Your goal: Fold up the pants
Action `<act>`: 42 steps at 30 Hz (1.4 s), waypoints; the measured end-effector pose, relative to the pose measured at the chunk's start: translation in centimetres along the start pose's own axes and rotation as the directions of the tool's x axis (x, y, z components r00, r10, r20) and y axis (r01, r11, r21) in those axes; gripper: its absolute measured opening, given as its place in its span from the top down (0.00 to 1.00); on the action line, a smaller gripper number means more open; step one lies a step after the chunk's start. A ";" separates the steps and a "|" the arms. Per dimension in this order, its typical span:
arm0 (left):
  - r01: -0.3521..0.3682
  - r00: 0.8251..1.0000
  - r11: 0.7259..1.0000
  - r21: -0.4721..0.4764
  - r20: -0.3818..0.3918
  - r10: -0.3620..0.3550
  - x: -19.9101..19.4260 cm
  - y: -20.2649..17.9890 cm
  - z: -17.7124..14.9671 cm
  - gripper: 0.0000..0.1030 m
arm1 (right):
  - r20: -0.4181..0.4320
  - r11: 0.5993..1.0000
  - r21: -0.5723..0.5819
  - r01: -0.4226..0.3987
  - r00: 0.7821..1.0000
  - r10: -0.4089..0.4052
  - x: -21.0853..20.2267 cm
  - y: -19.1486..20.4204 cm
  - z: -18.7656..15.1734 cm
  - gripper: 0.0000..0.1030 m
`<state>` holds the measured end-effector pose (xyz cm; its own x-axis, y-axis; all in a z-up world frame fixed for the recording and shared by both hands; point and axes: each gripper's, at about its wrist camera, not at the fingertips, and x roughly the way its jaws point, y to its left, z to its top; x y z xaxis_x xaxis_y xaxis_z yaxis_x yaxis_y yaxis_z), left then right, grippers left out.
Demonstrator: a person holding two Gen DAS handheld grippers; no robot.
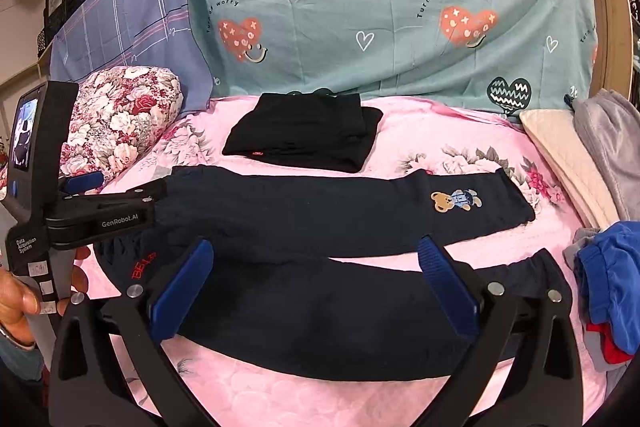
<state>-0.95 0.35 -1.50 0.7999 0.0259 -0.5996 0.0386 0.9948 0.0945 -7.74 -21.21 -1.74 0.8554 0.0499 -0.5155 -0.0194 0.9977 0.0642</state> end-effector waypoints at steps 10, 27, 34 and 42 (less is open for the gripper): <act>0.012 1.000 1.000 0.009 -0.010 -0.012 0.1 -0.3 0.6 0.02 | -0.004 1.000 0.004 0.001 1.000 -0.001 0.2 0.0 0.1 0.01; 0.014 1.000 1.000 0.014 -0.021 -0.014 0.5 -0.9 0.7 0.02 | -0.008 1.000 0.014 -0.004 1.000 0.004 0.6 0.0 0.0 0.01; 0.015 1.000 1.000 0.016 -0.022 -0.015 0.4 -1.0 0.6 0.02 | -0.007 1.000 0.013 -0.003 1.000 0.003 0.6 -0.2 -0.1 0.01; 0.013 1.000 1.000 0.019 -0.014 -0.013 -0.1 -1.1 0.6 0.02 | -0.005 1.000 0.010 -0.005 1.000 0.005 0.4 -0.2 -0.3 0.01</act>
<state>-0.75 -0.76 -1.06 0.7907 0.0148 -0.6120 0.0604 0.9929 0.1020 -7.60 -21.37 -2.21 0.8528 0.0550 -0.5194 -0.0184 0.9970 0.0754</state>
